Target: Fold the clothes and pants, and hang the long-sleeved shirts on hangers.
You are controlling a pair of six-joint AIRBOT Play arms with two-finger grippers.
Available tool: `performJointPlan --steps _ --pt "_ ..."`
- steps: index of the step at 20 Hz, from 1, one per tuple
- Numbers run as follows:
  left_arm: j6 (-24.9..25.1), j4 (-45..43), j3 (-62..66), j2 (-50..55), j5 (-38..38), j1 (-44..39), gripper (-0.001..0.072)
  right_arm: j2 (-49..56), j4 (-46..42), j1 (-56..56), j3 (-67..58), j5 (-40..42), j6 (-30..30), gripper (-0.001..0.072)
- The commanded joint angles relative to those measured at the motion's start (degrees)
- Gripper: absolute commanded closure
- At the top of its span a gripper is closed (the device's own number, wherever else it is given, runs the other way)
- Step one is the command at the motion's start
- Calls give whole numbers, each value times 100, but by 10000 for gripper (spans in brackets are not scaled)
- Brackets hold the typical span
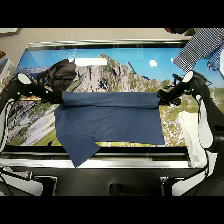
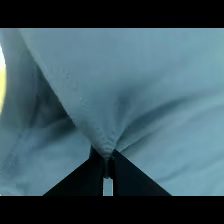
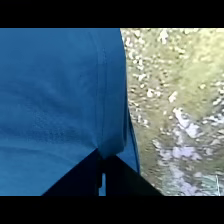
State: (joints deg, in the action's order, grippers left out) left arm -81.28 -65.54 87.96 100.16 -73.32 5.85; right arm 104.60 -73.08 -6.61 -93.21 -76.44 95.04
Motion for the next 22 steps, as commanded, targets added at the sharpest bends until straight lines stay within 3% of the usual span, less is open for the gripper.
performJointPlan --steps 1,3,4,6,7,11,14,18,22 --pt "-223 -133 -4 181 -428 -11 694 70 11 4 4 -219 31 679" --pt "-273 -195 -2 184 -367 -11 690 70 -13 2 4 -319 28 672" --pt "-273 -208 -2 184 -361 -11 636 72 -42 4 9 -350 31 593" --pt "-275 -208 0 170 -378 0 249 70 -92 2 9 -490 33 345" --pt "-273 -212 2 125 -444 26 141 59 -118 2 9 -669 0 309" --pt "-271 -680 -260 -557 -1036 398 141 -564 -935 -144 107 -1064 -354 252" --pt "-334 -682 -1921 -1980 -675 905 140 -1589 -763 -686 994 -686 -535 252" --pt "-424 162 -4450 -4050 -219 1296 141 -2721 -46 -1182 2522 -251 -616 252" --pt "-422 870 -6037 -5062 146 1296 140 -3134 476 -1165 3123 -109 -616 252"
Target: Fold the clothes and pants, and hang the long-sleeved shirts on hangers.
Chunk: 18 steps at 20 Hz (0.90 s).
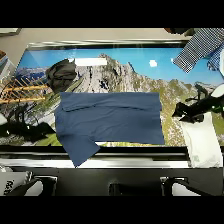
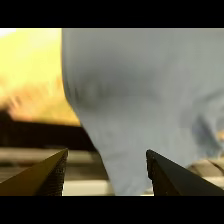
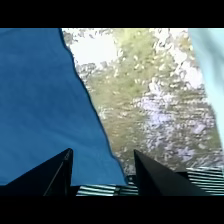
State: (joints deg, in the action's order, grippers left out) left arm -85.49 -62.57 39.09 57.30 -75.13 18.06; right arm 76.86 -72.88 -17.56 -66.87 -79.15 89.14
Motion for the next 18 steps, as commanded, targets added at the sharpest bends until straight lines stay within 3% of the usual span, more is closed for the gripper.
performJointPlan --steps 1,8,14,15,17,18 --pt "4 682 -1414 -820 424 74 141 -361 551 -70 498 133 -26 252" --pt "321 1497 -2243 -807 1078 17 142 -411 953 -70 498 79 -24 252" --pt "256 1790 -2323 -391 1829 -734 177 -415 1102 -70 498 -168 -24 252" --pt "264 1908 -2323 -330 1923 -866 242 -417 1134 -70 498 -199 -24 252" --pt "391 2070 -2312 -332 1967 -1014 682 -461 1318 -70 498 -219 -22 254" --pt "442 2107 -2306 -343 1934 -1021 692 -509 1521 -72 496 -197 -20 256"
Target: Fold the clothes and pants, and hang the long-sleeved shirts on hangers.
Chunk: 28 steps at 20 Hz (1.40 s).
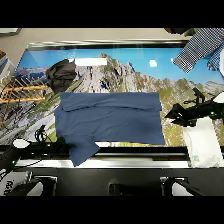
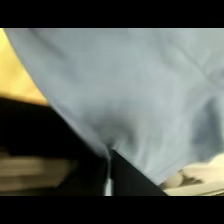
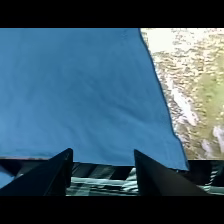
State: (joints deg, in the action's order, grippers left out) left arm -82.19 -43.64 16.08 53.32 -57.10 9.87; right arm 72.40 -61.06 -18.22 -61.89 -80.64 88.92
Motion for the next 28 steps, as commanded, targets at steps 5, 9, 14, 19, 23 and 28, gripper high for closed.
performJointPlan --steps 5,9,14,19,23,28 --pt "127 225 0 55 -127 -197 692 -131 -354 -24 -549 103 -31 237" --pt "149 225 9 55 -205 -197 693 42 -693 -22 -249 177 -293 210" --pt "173 225 109 -85 -269 -197 693 243 374 -933 20 -46 -1082 170" --pt "181 229 175 -120 -293 -197 692 339 433 -1427 1213 13 -1591 165" --pt "166 229 175 -120 -444 -197 692 361 433 -1425 2118 581 -1853 165" --pt "164 229 177 -120 -492 -197 692 361 544 -1425 2430 813 -2175 167"
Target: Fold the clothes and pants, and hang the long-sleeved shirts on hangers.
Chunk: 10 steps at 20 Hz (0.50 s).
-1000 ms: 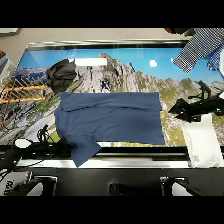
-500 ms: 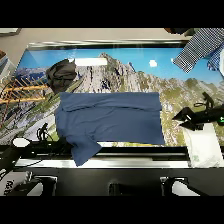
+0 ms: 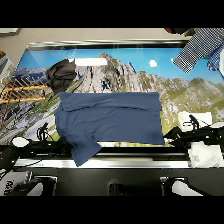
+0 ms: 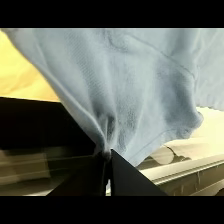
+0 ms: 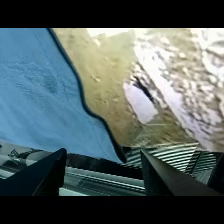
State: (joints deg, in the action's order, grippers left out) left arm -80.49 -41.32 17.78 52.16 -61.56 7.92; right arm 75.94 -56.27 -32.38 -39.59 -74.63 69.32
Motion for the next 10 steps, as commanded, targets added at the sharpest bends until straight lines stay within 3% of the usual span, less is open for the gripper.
performJointPlan --steps 1,6,7,10 --pt "-7 0 7 -4 -46 -2 692 7 120 -9 201 236 -236 168" --pt "-83 -2 9 -4 -52 -2 692 7 332 553 321 363 -264 180" --pt "-96 -2 13 -7 -66 -2 692 7 313 763 337 470 -203 236" --pt "-92 -4 138 -11 -116 0 692 -13 463 988 326 702 -111 593"
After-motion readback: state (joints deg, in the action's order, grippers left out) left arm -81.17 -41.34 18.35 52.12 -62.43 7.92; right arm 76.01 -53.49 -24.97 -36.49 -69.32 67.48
